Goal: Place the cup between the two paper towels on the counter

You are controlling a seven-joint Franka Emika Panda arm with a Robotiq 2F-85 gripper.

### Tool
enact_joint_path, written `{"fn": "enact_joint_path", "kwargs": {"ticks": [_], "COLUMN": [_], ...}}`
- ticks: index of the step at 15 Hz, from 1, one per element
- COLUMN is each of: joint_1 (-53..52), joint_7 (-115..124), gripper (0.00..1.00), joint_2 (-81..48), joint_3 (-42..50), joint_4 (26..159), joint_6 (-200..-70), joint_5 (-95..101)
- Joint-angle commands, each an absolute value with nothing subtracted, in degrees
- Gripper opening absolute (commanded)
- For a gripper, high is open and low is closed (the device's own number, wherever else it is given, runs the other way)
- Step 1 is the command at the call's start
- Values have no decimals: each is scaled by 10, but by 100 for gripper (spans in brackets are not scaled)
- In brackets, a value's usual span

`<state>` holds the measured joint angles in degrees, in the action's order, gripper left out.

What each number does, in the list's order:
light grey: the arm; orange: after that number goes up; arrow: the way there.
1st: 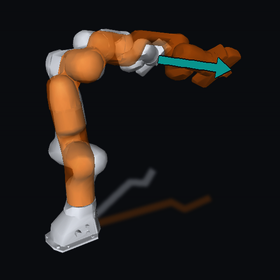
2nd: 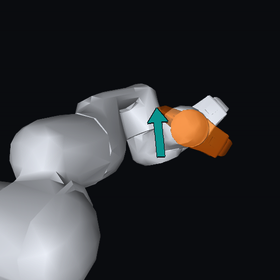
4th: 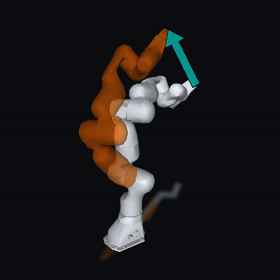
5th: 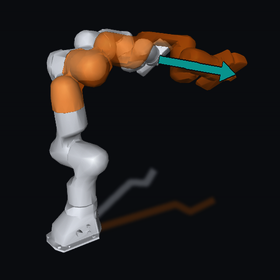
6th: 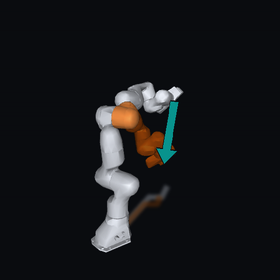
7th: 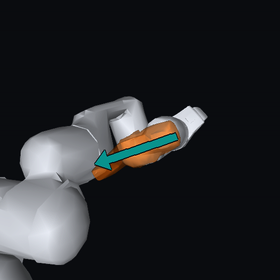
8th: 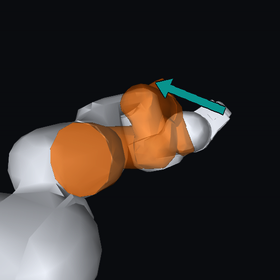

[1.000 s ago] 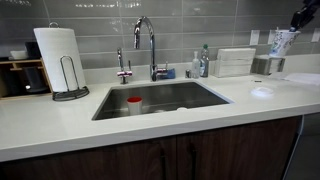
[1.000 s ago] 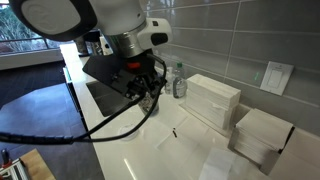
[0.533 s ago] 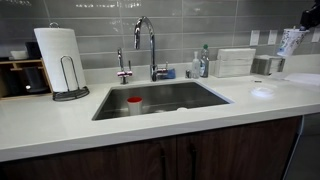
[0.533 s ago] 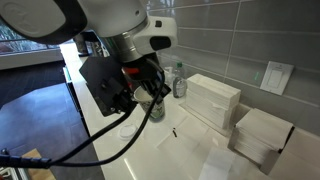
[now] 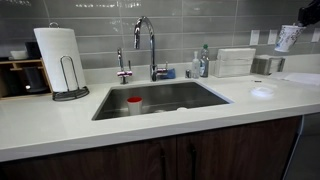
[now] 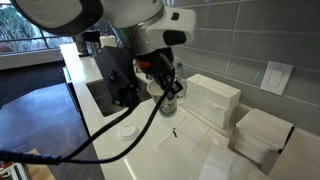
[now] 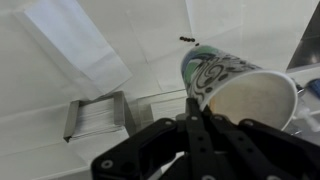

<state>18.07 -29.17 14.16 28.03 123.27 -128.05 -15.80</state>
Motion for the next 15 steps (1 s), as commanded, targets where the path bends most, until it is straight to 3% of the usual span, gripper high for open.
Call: {"fn": "enact_joint_path", "kwargs": {"ticks": [1, 15], "joint_1": [182, 288], "joint_7": [-224, -90], "gripper": [1, 1], "joint_2": [42, -203], "joint_3": [295, 232], "joint_4": [1150, 966], "joint_6": [-1263, -1260], "joint_5": [-203, -265]}}
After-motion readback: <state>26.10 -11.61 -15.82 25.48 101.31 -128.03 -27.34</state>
